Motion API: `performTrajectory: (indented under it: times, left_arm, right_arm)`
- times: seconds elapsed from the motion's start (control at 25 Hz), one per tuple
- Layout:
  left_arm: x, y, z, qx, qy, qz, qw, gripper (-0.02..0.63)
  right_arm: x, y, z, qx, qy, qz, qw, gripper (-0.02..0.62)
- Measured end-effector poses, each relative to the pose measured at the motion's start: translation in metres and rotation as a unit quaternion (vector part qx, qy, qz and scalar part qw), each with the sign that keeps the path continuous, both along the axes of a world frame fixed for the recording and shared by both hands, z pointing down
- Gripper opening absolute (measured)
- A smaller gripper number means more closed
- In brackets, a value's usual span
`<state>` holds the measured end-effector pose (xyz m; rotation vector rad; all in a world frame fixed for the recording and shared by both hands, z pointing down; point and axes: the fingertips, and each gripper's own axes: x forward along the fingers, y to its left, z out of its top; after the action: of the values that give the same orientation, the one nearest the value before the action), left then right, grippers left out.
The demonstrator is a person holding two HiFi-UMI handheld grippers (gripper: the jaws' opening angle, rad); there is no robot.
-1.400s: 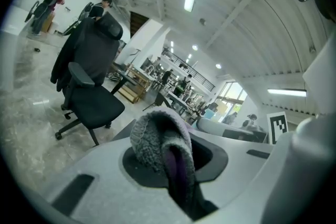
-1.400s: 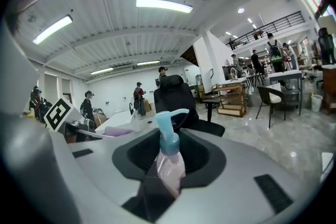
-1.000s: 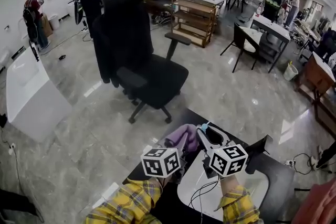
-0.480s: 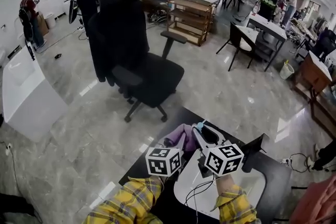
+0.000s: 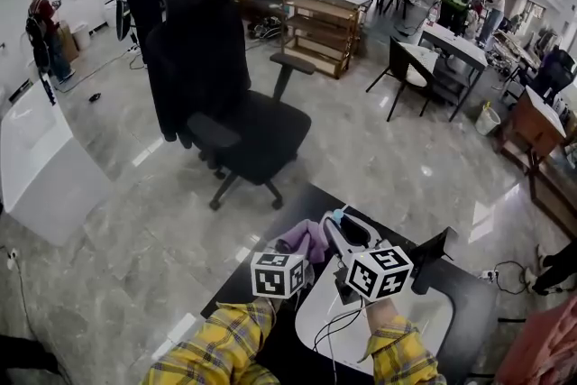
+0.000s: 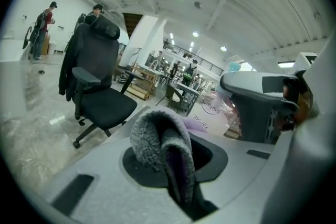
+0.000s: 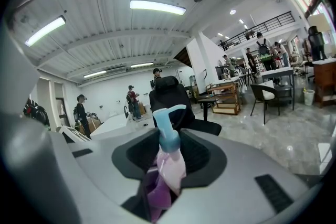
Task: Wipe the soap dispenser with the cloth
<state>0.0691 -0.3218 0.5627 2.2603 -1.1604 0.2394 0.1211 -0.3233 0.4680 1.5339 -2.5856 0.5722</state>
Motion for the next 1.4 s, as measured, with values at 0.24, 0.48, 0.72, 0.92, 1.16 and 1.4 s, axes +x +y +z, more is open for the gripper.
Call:
performTrajectory:
  times: [0.24, 0.48, 0.72, 0.92, 1.16, 1.4]
  left_arm:
    - [0.001, 0.002, 0.007, 0.031, -0.089, 0.044, 0.9946, 0.057]
    - [-0.005, 0.012, -0.001, 0.041, -0.088, 0.050, 0.9940, 0.057]
    - [-0.023, 0.024, -0.017, 0.051, -0.058, 0.040, 0.9962, 0.057]
    - [-0.035, 0.032, -0.025, 0.049, -0.045, 0.033, 0.9972, 0.057]
    - [-0.041, 0.042, -0.032, 0.047, -0.030, 0.028, 0.9981, 0.057]
    - [-0.042, 0.049, -0.041, 0.052, -0.016, 0.031, 0.9980, 0.057]
  right_arm:
    - [0.000, 0.001, 0.000, 0.000, 0.005, 0.006, 1.000, 0.112]
    - [0.000, 0.002, 0.000, 0.004, 0.013, 0.021, 1.000, 0.112]
    - [-0.001, 0.004, 0.000, 0.000, 0.017, 0.067, 0.998, 0.112]
    - [-0.002, 0.006, -0.001, -0.012, 0.015, 0.129, 0.991, 0.112]
    - [-0.007, 0.007, -0.001, -0.018, 0.048, 0.121, 0.991, 0.114]
    - [-0.008, 0.011, -0.001, 0.006, 0.095, 0.008, 0.995, 0.181]
